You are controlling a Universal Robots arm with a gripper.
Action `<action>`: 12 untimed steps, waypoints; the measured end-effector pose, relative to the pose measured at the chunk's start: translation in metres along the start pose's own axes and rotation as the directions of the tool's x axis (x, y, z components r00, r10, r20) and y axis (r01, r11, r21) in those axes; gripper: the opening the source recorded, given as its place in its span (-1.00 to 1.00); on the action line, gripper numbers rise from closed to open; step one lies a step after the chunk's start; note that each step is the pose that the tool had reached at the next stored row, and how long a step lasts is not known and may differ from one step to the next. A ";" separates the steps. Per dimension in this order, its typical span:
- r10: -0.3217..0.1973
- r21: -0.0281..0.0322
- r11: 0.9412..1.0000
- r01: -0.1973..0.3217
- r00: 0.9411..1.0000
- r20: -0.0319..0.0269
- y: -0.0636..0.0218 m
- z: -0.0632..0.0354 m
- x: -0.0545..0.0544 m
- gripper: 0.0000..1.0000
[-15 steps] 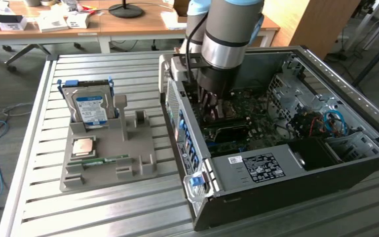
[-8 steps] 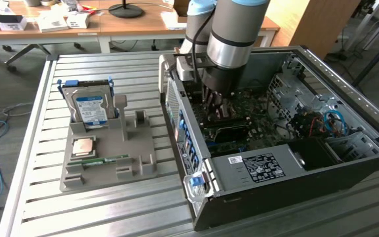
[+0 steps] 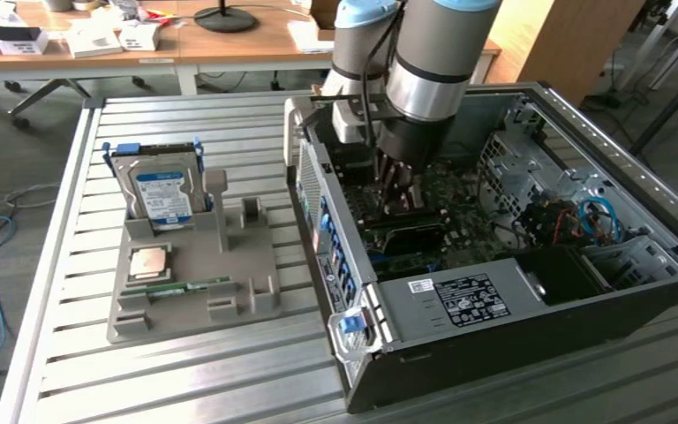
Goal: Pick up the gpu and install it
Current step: 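Press down on the gpu until it lock into place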
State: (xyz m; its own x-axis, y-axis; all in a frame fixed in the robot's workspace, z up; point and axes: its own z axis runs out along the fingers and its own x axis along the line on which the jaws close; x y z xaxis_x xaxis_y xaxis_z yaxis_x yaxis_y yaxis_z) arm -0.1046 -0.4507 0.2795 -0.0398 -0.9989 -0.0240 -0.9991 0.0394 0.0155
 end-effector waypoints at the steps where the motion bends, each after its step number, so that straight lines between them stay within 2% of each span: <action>1: 0.000 0.000 1.000 0.000 1.000 0.000 -0.0028 -0.0001 0.000 -0.79; 8: 0.000 0.000 1.000 0.000 1.000 0.002 -0.0194 -0.0003 -0.001 -0.79; 12: -0.002 0.000 1.000 0.002 1.000 0.002 -0.0220 -0.0004 -0.001 -0.79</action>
State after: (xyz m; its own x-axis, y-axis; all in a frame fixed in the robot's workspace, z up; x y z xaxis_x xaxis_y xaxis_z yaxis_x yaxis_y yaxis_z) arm -0.0825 -0.4508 0.2795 -0.0382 -0.9989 -0.0258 -0.9992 0.0378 0.0157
